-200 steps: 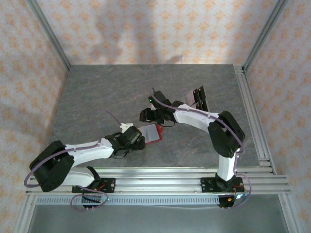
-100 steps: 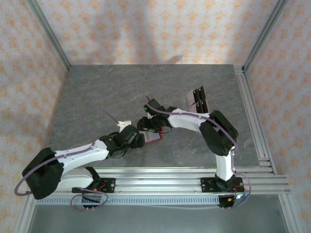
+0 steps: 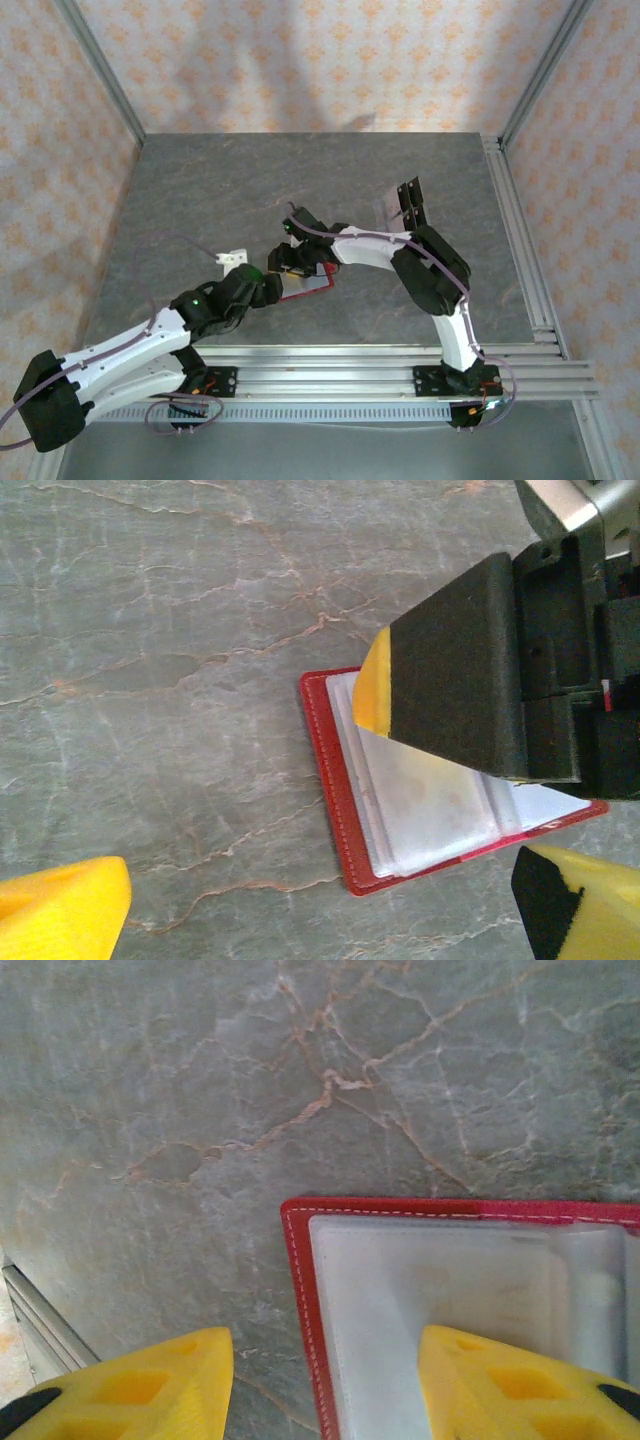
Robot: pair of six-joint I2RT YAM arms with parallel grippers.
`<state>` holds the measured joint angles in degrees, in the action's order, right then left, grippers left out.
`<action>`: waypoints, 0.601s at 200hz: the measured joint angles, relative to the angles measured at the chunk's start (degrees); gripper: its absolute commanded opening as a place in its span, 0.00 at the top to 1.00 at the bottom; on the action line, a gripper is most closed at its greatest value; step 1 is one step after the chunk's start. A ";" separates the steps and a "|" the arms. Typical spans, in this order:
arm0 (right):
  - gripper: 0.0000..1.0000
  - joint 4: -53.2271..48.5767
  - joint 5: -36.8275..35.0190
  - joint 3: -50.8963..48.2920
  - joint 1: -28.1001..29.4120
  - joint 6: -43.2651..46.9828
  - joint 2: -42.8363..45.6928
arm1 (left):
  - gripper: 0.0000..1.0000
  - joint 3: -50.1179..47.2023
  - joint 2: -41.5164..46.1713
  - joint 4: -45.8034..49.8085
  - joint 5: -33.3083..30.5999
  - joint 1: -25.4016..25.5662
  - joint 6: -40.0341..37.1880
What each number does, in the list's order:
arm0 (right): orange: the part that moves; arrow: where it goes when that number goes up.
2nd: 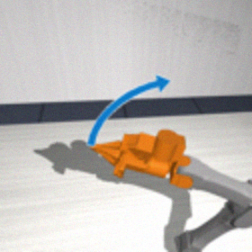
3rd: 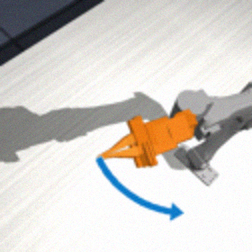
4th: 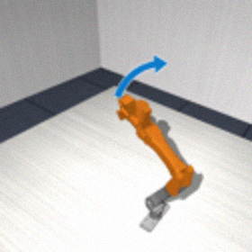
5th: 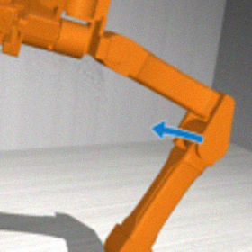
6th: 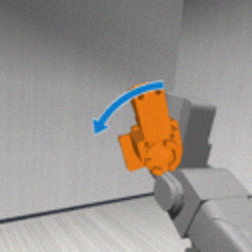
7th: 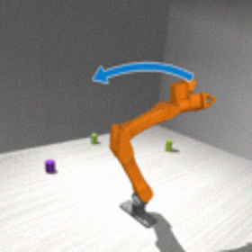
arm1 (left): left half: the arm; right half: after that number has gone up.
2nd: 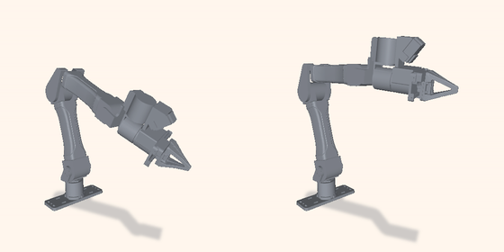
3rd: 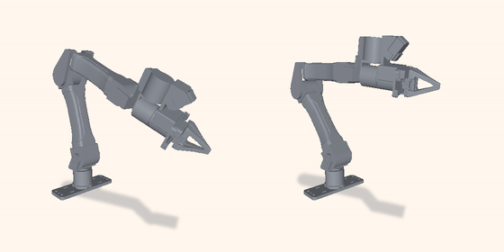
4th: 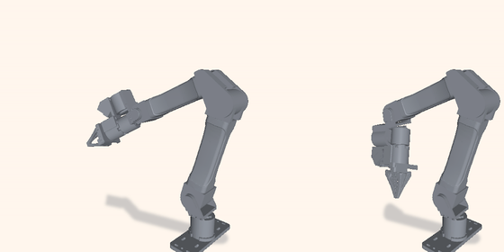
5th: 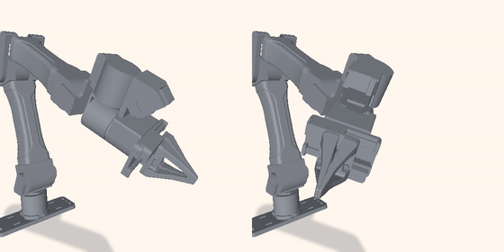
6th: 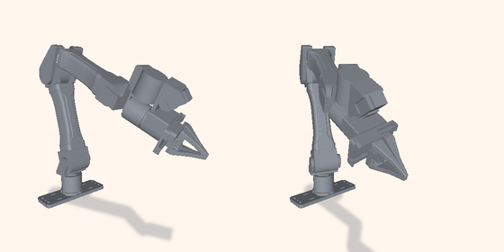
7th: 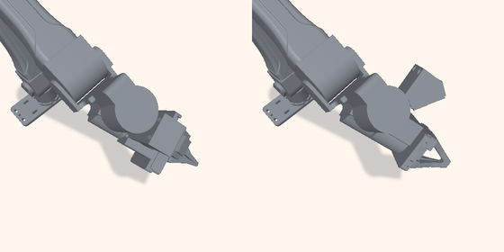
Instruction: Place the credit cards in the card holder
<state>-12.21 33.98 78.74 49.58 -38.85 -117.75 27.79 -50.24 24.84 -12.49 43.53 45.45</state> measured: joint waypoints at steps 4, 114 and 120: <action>0.48 0.13 0.17 0.02 0.00 -0.13 -0.04 | 0.00 0.00 -0.15 0.20 -0.15 0.00 0.15; 0.48 -1.95 -4.90 -1.09 -5.03 4.02 10.03 | 0.00 2.56 -13.90 0.76 -2.95 -2.23 2.51; 0.48 -1.99 -5.62 -1.57 -5.03 4.26 9.99 | 0.00 2.99 -14.82 0.39 -2.89 -2.91 2.49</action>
<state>-14.20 28.36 77.17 44.56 -34.59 -107.77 30.79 -65.06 25.23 -15.38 40.62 47.94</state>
